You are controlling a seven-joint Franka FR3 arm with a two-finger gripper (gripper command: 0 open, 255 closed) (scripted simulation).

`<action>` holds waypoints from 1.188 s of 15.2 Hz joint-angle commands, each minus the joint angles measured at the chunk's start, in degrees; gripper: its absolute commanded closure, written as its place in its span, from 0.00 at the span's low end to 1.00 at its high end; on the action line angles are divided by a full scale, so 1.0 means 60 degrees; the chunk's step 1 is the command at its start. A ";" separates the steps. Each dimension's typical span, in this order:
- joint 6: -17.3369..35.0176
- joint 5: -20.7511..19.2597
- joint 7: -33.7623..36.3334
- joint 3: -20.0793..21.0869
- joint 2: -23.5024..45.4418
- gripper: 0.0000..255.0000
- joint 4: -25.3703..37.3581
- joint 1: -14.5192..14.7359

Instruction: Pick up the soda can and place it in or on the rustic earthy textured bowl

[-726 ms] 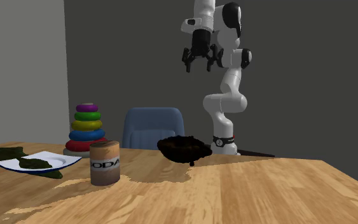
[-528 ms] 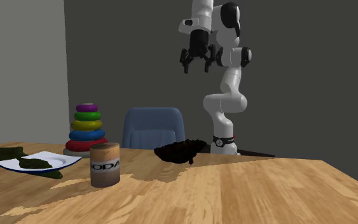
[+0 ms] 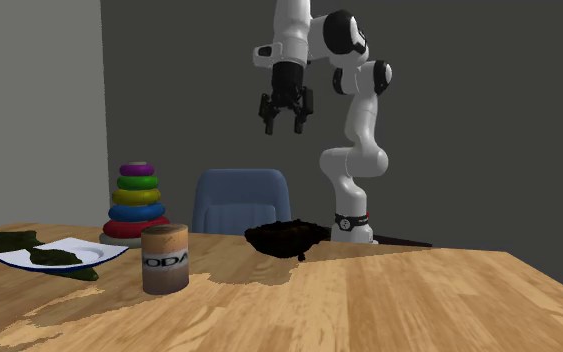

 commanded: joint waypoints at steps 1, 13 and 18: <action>0.0356 -0.0011 0.0295 0.0015 0.0793 0.00 0.0345 -0.0100; 0.1525 -0.0007 0.1523 -0.0362 0.4999 0.00 0.2842 -0.0647; 0.1624 0.0128 0.1927 -0.0576 0.6777 0.00 0.4295 -0.0866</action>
